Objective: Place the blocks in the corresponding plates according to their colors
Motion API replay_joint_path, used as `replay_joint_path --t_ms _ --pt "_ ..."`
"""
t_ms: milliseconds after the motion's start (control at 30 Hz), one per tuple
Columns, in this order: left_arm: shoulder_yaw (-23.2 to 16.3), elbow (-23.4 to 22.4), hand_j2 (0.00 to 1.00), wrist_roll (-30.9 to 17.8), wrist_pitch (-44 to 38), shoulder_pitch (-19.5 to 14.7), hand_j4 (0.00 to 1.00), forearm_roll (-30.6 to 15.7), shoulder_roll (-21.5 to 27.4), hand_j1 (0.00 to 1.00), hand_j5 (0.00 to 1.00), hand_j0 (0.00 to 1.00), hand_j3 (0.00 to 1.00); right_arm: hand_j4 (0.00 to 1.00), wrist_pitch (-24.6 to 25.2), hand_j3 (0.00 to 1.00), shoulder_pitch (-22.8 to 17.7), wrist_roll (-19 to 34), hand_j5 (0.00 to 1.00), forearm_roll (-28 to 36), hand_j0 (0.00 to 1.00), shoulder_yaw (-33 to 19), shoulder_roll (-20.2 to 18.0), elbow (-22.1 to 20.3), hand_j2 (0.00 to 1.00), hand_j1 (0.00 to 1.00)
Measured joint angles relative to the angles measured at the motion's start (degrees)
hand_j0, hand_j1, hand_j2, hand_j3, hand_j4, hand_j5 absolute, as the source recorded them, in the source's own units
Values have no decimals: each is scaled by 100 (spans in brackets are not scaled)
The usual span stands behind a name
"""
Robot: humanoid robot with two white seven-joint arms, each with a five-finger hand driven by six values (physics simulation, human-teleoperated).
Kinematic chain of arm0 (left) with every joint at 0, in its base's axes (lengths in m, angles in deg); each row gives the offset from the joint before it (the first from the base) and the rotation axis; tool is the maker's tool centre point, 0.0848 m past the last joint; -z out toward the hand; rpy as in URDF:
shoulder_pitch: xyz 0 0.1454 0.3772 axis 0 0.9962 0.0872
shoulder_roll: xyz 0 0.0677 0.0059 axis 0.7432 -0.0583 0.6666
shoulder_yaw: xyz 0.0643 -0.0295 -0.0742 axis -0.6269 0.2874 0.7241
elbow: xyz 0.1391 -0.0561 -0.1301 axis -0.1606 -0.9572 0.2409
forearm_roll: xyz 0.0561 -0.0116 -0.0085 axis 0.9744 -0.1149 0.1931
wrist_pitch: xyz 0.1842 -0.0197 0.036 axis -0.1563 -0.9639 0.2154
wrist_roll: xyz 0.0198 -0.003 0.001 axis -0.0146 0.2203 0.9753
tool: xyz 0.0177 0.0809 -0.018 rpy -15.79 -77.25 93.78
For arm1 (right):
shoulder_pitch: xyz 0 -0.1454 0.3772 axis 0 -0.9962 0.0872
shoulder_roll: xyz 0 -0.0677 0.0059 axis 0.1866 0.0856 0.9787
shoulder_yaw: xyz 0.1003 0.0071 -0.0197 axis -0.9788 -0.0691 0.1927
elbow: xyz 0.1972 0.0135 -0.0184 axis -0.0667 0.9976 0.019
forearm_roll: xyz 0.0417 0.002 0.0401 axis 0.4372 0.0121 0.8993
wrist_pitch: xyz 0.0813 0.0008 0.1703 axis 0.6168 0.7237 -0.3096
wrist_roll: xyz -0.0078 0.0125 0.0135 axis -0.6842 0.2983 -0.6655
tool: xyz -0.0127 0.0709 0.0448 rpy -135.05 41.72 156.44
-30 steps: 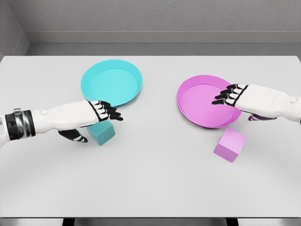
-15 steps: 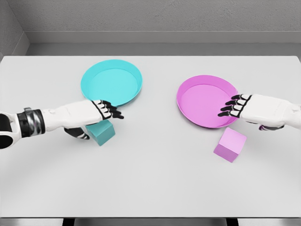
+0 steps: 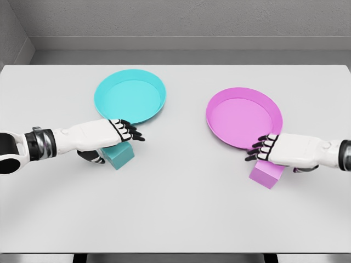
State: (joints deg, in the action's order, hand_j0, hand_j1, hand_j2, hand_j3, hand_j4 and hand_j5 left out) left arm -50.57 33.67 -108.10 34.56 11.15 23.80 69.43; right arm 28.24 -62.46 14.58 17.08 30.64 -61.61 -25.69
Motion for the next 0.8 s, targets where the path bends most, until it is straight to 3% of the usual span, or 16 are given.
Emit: replay_joint_path --t_ms 200,333,367,433,533,633,800 --pt "-20 -13 74 6 20 0 74 141 -5 74 74 74 74 100 12 100 18 -5 100 24 100 133 -1 -1 100 100" --pt "-63 -9 70 10 60 -26 70 178 -4 70 70 70 70 100 77 100 18 -32 100 119 100 149 4 -4 100 100" --pt "-67 -8 68 15 60 -26 68 174 -5 68 68 68 68 98 83 98 18 -33 98 128 98 150 7 -4 98 98" --pt "-74 -8 66 23 64 -35 66 176 -3 66 66 66 66 83 72 83 18 -29 83 114 83 136 19 -3 83 83" --pt "-84 -8 52 33 89 -35 52 181 1 52 52 52 52 81 34 81 18 -14 81 65 81 111 28 2 81 81" --pt "-103 -8 51 49 192 -53 51 175 2 51 51 51 51 74 19 74 18 -9 74 61 74 103 32 8 74 74" --pt "-119 20 51 37 569 -281 51 147 -29 51 51 51 51 72 11 72 18 -5 72 95 72 80 36 36 72 72"
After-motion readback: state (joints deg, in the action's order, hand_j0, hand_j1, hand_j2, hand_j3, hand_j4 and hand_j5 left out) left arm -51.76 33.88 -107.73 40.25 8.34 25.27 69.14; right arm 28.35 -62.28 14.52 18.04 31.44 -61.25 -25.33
